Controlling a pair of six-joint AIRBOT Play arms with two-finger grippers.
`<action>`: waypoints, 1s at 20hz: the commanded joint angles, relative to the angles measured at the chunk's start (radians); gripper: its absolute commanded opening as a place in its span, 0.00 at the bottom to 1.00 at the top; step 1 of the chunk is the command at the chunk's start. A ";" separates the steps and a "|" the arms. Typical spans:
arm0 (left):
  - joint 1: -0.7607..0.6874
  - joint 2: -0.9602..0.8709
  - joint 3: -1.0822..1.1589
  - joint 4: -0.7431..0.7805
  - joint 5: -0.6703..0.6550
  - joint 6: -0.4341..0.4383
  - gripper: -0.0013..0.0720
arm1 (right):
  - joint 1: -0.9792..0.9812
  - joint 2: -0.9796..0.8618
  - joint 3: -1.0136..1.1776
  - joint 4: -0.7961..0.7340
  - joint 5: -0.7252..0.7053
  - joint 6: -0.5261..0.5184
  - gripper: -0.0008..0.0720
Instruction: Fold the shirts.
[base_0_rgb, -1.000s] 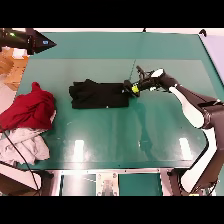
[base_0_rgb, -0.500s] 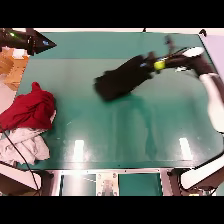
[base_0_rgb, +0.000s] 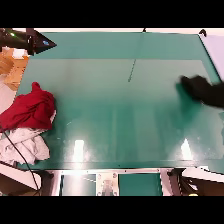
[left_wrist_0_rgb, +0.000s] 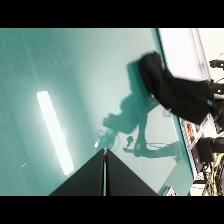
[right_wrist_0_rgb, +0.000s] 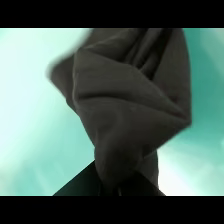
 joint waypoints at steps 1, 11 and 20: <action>-0.001 0.001 0.000 0.000 0.001 0.002 0.05 | -0.324 0.080 -0.261 -0.051 -0.028 -0.048 0.03; -0.001 0.001 0.000 0.000 -0.035 -0.001 0.06 | -0.465 0.080 -0.469 -0.099 -0.150 -0.139 0.04; -0.001 0.001 0.000 0.000 0.023 -0.024 0.05 | -0.464 0.022 -0.343 -0.191 -0.133 -0.119 0.71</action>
